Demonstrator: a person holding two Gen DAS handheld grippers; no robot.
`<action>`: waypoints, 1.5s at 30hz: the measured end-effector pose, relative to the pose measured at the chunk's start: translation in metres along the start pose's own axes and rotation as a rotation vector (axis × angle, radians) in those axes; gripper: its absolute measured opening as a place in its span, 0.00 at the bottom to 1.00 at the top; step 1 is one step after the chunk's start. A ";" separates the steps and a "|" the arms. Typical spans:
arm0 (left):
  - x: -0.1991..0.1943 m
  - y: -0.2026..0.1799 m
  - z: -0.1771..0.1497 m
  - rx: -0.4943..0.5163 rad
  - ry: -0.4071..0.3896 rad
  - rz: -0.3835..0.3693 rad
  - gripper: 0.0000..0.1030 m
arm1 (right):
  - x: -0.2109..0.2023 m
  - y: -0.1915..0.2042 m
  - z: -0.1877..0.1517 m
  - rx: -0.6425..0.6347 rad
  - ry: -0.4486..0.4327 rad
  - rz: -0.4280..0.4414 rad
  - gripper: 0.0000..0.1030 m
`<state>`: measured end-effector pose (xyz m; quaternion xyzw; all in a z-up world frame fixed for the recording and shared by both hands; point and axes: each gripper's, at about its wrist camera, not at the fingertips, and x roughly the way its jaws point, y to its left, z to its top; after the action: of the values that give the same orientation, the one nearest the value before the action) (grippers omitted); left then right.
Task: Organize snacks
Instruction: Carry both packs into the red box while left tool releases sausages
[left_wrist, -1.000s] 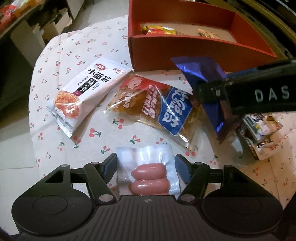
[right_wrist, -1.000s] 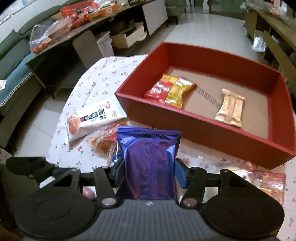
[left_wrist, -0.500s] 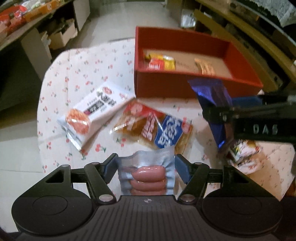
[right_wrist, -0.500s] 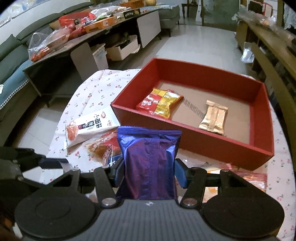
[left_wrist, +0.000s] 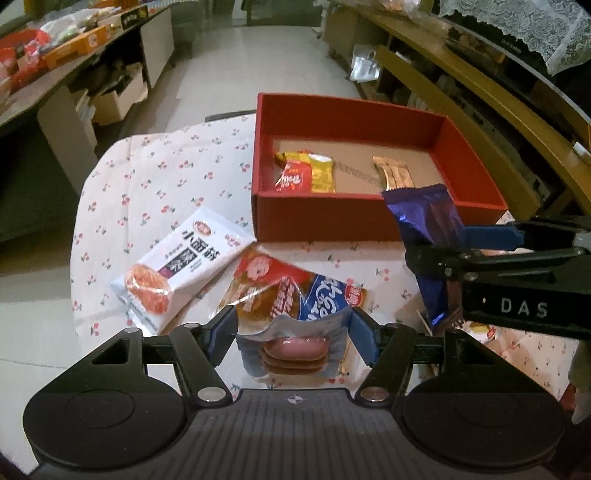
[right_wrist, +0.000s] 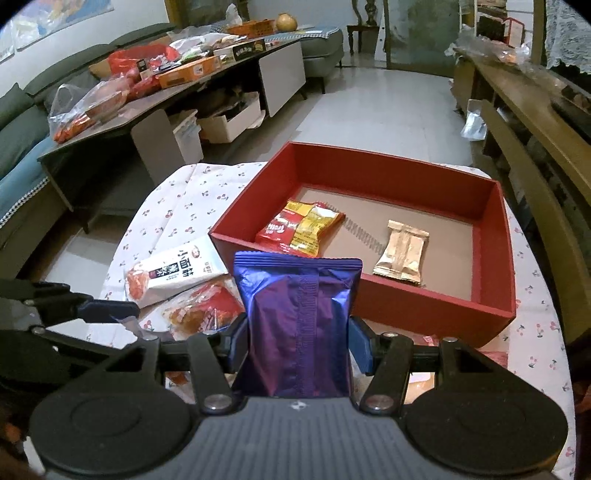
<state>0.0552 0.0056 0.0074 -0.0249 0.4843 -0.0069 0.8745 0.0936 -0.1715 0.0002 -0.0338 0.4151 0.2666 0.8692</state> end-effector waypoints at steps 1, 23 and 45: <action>0.000 0.000 0.002 -0.002 -0.004 -0.003 0.69 | -0.001 -0.001 0.000 0.002 -0.003 0.001 0.71; -0.006 -0.022 0.089 0.029 -0.139 -0.048 0.68 | -0.009 -0.044 0.052 0.120 -0.130 -0.073 0.71; 0.095 -0.029 0.136 0.009 0.005 0.002 0.70 | 0.092 -0.099 0.081 0.188 0.026 -0.158 0.71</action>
<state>0.2212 -0.0215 0.0000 -0.0205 0.4867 -0.0084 0.8733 0.2465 -0.1937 -0.0311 0.0118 0.4456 0.1566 0.8814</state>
